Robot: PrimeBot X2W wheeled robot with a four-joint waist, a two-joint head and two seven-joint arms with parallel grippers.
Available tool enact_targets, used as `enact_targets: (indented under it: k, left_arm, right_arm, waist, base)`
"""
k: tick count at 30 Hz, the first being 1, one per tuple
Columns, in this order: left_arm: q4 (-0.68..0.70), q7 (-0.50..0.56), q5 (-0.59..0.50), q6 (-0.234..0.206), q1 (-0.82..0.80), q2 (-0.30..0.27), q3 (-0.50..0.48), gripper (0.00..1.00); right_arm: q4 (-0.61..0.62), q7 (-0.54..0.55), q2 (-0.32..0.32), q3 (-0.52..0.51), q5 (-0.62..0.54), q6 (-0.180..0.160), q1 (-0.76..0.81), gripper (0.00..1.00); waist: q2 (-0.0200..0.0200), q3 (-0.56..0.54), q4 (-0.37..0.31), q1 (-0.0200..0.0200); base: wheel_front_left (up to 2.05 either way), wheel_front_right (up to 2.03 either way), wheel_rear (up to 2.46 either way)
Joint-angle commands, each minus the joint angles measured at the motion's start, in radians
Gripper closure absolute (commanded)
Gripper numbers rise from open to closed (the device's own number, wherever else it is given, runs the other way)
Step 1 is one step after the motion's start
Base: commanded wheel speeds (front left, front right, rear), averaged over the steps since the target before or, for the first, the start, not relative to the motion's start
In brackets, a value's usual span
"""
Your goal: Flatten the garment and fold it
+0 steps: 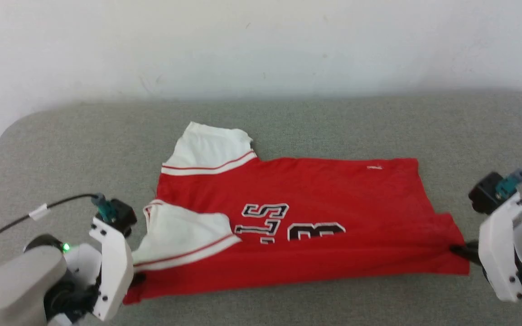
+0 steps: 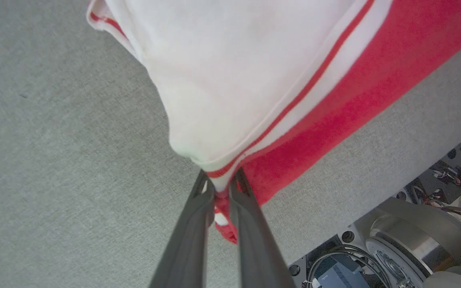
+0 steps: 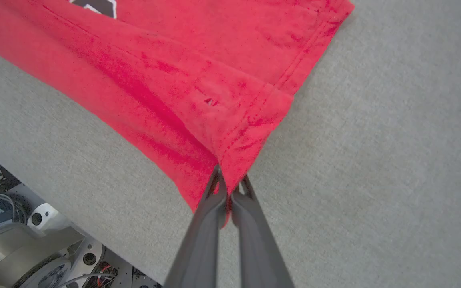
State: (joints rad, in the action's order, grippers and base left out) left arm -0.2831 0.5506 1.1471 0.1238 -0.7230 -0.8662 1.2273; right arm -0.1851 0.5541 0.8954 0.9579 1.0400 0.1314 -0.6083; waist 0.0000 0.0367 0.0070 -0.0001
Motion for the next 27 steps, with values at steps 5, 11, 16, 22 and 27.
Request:
enact_targets:
  k: [5, 11, 16, 22, 27]
  left_arm:
    - [0.053, -0.024, 0.023, -0.023, 0.092, -0.03, 0.014, 1.0]
    - [0.038, -0.056, 0.031, -0.041, 0.131, 0.004, 0.017, 1.0]
    - [-0.045, -0.056, 0.031, -0.038, 0.138, 0.047, 0.021, 1.0]
    - [-0.099, -0.11, 0.032, -0.024, 0.146, 0.065, 0.009, 0.0]
    - [-0.039, -0.165, 0.038, -0.02, 0.138, 0.003, -0.026, 0.0]
  right_arm:
    - [0.021, -0.014, 0.057, -0.01, 0.026, -0.001, 0.119, 1.0]
    - [-0.012, -0.008, 0.036, -0.022, 0.018, -0.001, 0.184, 1.0]
    - [-0.082, -0.003, -0.021, -0.016, -0.032, -0.001, 0.205, 1.0]
    - [-0.106, -0.067, -0.071, -0.041, -0.048, -0.001, 0.22, 0.0]
    - [-0.06, -0.214, -0.056, -0.11, -0.12, -0.001, 0.224, 0.0]
  waist:
    - [0.0, -0.009, 0.008, 0.0001]
    - [0.0, 0.018, 0.006, 0.0001]
    - [0.0, 0.04, 0.005, 0.0001]
    - [0.0, 0.016, 0.002, 0.0001]
    - [0.0, -0.018, -0.002, 0.0001]
  base:
    - [0.0, 0.0, 0.0]
    - [0.0, 0.0, 0.0]
    - [0.0, 0.0, 0.0]
    - [0.0, 0.0, 0.0]
    - [0.0, 0.0, 0.0]
